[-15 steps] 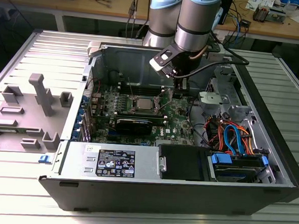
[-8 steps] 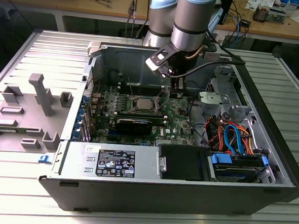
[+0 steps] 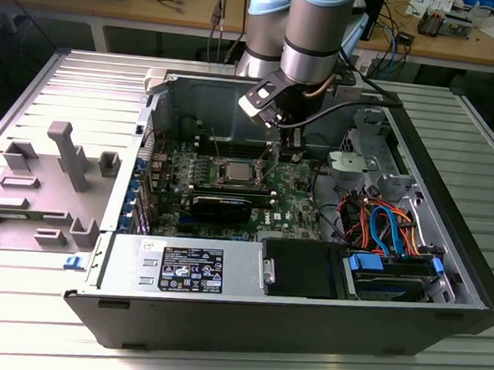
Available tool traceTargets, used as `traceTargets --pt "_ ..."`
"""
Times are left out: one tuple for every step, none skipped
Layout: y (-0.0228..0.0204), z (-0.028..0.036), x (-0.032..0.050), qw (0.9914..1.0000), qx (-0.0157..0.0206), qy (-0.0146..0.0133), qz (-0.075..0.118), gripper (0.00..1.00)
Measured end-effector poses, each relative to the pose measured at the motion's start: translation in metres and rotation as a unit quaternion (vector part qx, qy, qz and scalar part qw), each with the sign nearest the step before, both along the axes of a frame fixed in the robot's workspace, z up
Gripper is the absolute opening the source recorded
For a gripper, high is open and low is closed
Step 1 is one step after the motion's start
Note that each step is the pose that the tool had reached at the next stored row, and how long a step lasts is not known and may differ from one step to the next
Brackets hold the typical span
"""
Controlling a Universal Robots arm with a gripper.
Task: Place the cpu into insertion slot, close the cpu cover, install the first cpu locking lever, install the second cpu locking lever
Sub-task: 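Close the cpu cover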
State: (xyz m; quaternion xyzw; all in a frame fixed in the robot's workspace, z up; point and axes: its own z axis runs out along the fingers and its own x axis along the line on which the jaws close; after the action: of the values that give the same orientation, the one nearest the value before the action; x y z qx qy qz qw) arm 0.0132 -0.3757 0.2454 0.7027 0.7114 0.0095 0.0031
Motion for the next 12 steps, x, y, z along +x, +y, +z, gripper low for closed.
traceTargets --pt "0.0000 0.0000 -0.0003 1.00000 0.0000 0.0000 0.000 0.11" --pt "0.0000 0.0000 -0.0005 1.00000 0.0000 0.0000 0.000 0.11" --pt "0.0000 0.0000 -0.0011 1.00000 0.0000 0.0000 0.000 0.11" --pt "0.0000 0.0000 -0.0013 1.00000 0.0000 0.0000 0.000 0.11" --pt "0.0000 0.0000 -0.0016 1.00000 0.0000 0.0000 0.000 0.11" --pt "0.0000 0.0000 -0.0019 1.00000 0.0000 0.0000 0.000 0.11" --pt "0.0000 0.0000 -0.0021 1.00000 0.0000 0.0000 0.000 0.11" --pt "0.0000 0.0000 -0.0025 1.00000 0.0000 0.0000 0.000 0.11" --pt "0.0000 0.0000 -0.0031 1.00000 0.0000 0.0000 0.000 0.11" --pt "0.0000 0.0000 -0.0036 1.00000 0.0000 0.0000 0.000 0.11" --pt "0.0000 0.0000 -0.0040 1.00000 0.0000 0.0000 0.000 0.11" --pt "0.0000 0.0000 -0.0043 1.00000 0.0000 0.0000 0.000 0.11"
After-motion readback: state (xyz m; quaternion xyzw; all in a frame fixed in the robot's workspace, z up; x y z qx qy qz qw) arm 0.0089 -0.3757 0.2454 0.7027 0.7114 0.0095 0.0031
